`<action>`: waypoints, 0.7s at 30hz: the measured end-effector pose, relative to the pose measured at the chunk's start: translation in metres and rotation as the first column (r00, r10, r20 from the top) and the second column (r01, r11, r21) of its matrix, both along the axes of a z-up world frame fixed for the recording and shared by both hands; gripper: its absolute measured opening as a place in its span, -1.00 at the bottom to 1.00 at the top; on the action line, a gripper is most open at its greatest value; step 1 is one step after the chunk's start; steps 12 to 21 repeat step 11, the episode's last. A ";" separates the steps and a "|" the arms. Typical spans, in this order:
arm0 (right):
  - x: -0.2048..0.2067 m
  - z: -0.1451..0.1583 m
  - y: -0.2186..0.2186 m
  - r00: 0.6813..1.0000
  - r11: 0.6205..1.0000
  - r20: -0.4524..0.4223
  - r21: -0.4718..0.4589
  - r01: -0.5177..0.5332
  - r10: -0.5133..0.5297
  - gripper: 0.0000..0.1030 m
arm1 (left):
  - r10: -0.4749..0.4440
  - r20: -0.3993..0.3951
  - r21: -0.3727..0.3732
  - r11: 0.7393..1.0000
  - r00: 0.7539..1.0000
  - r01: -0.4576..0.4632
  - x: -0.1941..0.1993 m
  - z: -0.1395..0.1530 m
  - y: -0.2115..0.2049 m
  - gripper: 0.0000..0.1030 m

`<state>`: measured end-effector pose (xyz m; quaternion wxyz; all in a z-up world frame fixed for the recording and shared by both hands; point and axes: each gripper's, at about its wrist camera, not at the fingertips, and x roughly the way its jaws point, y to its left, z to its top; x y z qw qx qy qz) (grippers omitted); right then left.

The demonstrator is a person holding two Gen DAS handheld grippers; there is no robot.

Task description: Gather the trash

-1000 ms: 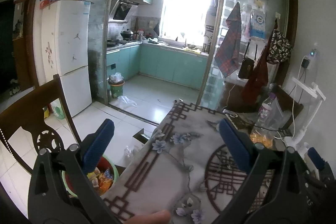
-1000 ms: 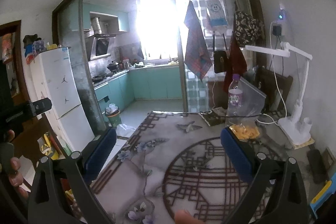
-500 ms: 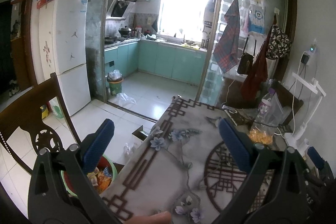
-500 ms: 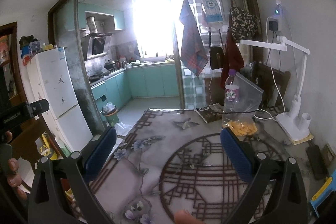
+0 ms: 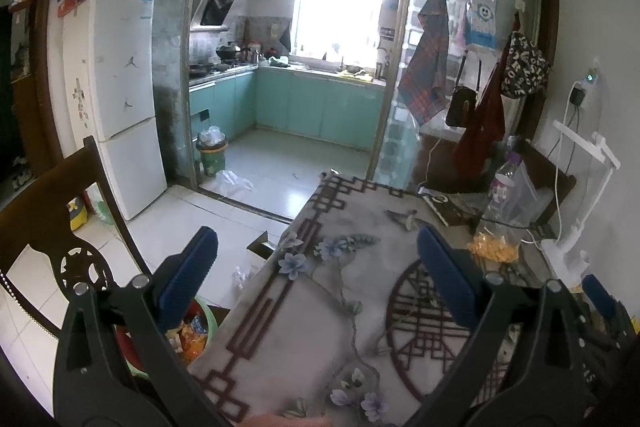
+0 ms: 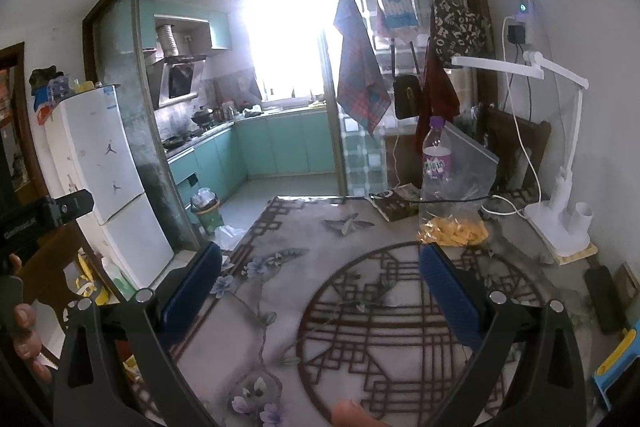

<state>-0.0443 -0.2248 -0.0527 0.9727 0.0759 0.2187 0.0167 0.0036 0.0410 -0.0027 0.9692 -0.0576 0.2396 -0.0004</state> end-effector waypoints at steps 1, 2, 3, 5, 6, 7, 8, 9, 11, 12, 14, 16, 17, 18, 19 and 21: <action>0.001 -0.001 -0.001 1.000 1.000 -0.004 0.000 0.002 -0.002 0.87 | -0.004 -0.014 0.007 1.000 1.000 0.004 0.002 -0.002 -0.002 0.90; 0.003 -0.003 -0.002 1.000 1.000 -0.009 -0.001 0.005 -0.005 0.87 | -0.010 -0.023 0.011 1.000 1.000 0.010 0.003 -0.004 -0.004 0.90; 0.004 -0.005 -0.004 1.000 1.000 -0.016 -0.003 0.010 -0.010 0.87 | -0.015 -0.028 0.014 1.000 0.999 0.015 0.005 -0.005 -0.006 0.90; 0.006 -0.014 -0.010 0.999 1.000 -0.035 -0.016 0.022 -0.023 0.87 | -0.032 -0.054 0.026 0.999 0.998 0.034 0.012 -0.017 -0.012 0.90; 0.008 -0.020 -0.015 0.998 0.999 -0.049 -0.028 0.032 -0.034 0.87 | -0.033 -0.073 0.036 0.999 0.997 0.036 0.017 -0.025 -0.015 0.90; 0.009 -0.028 -0.021 0.997 0.998 -0.064 -0.040 0.045 -0.048 0.87 | -0.032 -0.092 0.043 0.998 0.995 0.036 0.022 -0.033 -0.018 0.90; 0.012 -0.040 -0.030 0.993 0.996 -0.093 -0.061 0.069 -0.074 0.87 | -0.041 -0.137 0.050 0.998 0.990 0.048 0.031 -0.055 -0.024 0.90; 0.014 -0.053 -0.038 0.987 0.993 -0.124 -0.082 0.091 -0.100 0.87 | -0.049 -0.167 0.054 0.997 0.985 0.059 0.037 -0.069 -0.027 0.90; 0.019 -0.090 -0.064 0.963 0.981 -0.213 -0.139 0.139 -0.166 0.87 | -0.069 -0.264 0.078 0.993 0.962 0.093 0.052 -0.114 -0.036 0.90; 0.019 -0.090 -0.064 0.963 0.981 -0.213 -0.139 0.139 -0.166 0.87 | -0.069 -0.264 0.078 0.993 0.962 0.093 0.052 -0.114 -0.036 0.90; 0.019 -0.090 -0.064 0.963 0.981 -0.213 -0.139 0.139 -0.166 0.87 | -0.069 -0.264 0.078 0.993 0.962 0.093 0.052 -0.114 -0.036 0.90; 0.019 -0.090 -0.064 0.963 0.981 -0.213 -0.139 0.139 -0.166 0.87 | -0.069 -0.264 0.078 0.993 0.962 0.093 0.052 -0.114 -0.036 0.90; 0.019 -0.090 -0.064 0.963 0.981 -0.213 -0.139 0.139 -0.166 0.87 | -0.069 -0.264 0.078 0.993 0.962 0.093 0.052 -0.114 -0.036 0.90; 0.019 -0.090 -0.064 0.963 0.981 -0.213 -0.139 0.139 -0.166 0.87 | -0.069 -0.264 0.078 0.993 0.962 0.093 0.052 -0.114 -0.036 0.90; 0.019 -0.090 -0.064 0.963 0.981 -0.213 -0.139 0.139 -0.166 0.87 | -0.069 -0.264 0.078 0.993 0.962 0.093 0.052 -0.114 -0.036 0.90; 0.019 -0.090 -0.064 0.963 0.981 -0.213 -0.139 0.139 -0.166 0.87 | -0.069 -0.264 0.078 0.993 0.962 0.093 0.052 -0.114 -0.036 0.90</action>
